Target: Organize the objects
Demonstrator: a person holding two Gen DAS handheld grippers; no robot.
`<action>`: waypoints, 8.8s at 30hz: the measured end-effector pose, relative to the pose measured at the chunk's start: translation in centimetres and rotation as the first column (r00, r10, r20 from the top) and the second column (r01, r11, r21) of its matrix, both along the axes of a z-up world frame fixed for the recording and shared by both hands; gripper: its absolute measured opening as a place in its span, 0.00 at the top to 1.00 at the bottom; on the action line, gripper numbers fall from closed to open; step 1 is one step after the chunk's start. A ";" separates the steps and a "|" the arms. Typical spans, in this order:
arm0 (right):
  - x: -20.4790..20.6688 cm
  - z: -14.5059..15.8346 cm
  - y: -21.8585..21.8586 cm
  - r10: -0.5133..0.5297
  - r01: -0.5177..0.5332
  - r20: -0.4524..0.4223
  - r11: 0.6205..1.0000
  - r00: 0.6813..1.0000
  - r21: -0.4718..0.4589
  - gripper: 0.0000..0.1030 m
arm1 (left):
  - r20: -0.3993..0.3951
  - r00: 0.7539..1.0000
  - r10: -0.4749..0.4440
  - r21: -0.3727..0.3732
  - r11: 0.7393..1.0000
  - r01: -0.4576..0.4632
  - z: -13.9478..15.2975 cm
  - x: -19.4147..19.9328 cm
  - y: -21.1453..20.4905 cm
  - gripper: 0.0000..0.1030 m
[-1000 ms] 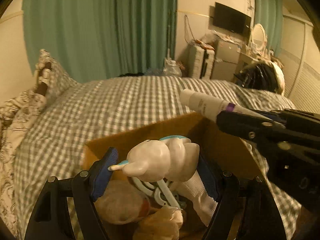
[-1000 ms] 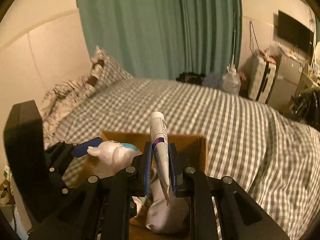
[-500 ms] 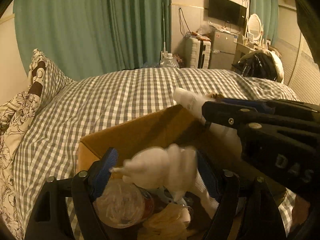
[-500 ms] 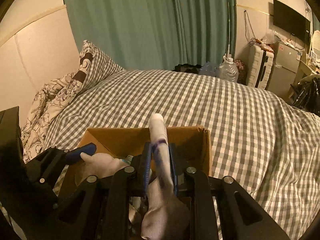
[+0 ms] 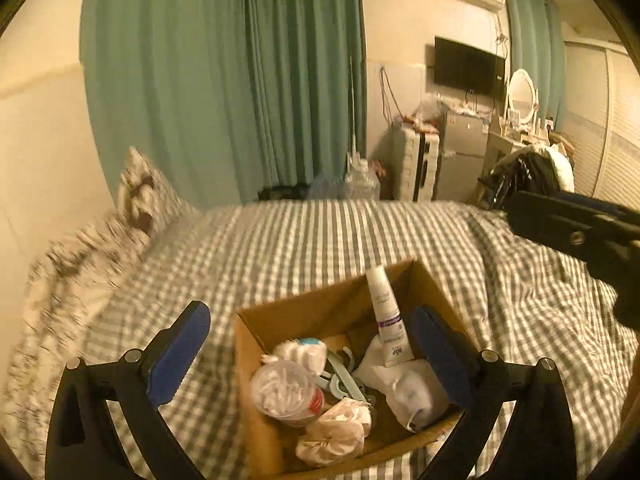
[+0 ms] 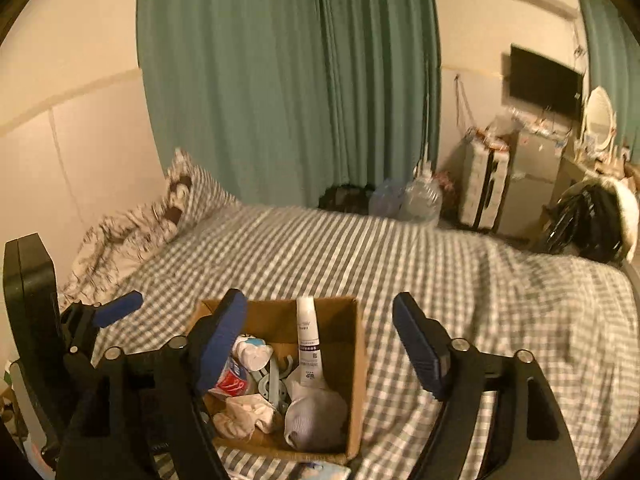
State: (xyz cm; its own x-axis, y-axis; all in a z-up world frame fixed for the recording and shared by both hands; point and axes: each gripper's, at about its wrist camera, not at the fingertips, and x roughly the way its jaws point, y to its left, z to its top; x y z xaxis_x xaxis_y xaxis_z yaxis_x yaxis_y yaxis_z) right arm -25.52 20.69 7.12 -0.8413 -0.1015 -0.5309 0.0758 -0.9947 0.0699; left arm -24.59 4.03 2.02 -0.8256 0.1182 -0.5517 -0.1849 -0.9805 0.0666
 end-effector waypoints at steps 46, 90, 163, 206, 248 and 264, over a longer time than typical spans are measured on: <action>10.8 -16.9 0.1 -0.054 0.017 0.294 0.992 0.954 0.128 0.03 | 0.424 0.903 0.065 -0.116 0.993 -0.017 -20.8 10.3 1.2 0.00; 6.0 -24.1 -4.9 -0.101 -0.044 0.466 0.956 0.879 0.290 0.50 | 0.352 0.934 0.066 0.019 0.997 -0.078 -15.3 11.4 -5.2 0.01; -8.8 -9.3 -2.6 0.116 -0.143 0.233 0.984 0.966 0.103 0.50 | 0.227 0.973 -0.036 -0.033 0.998 0.045 -9.1 -8.9 0.4 0.00; 11.2 3.9 -0.8 -0.068 0.090 -0.150 0.986 0.986 0.143 0.00 | -0.177 0.984 -0.013 0.082 0.996 0.028 7.4 9.0 -3.5 0.00; 19.9 -3.3 -0.9 -0.152 0.180 -0.219 0.977 0.964 0.115 0.00 | -0.182 0.982 0.048 0.117 0.993 -0.027 -0.2 19.1 -4.4 0.00; 20.1 -3.5 -1.5 -0.141 0.169 -0.213 0.978 0.967 0.122 0.00 | -0.173 0.984 0.045 0.119 0.993 -0.024 -0.6 19.0 -4.4 0.00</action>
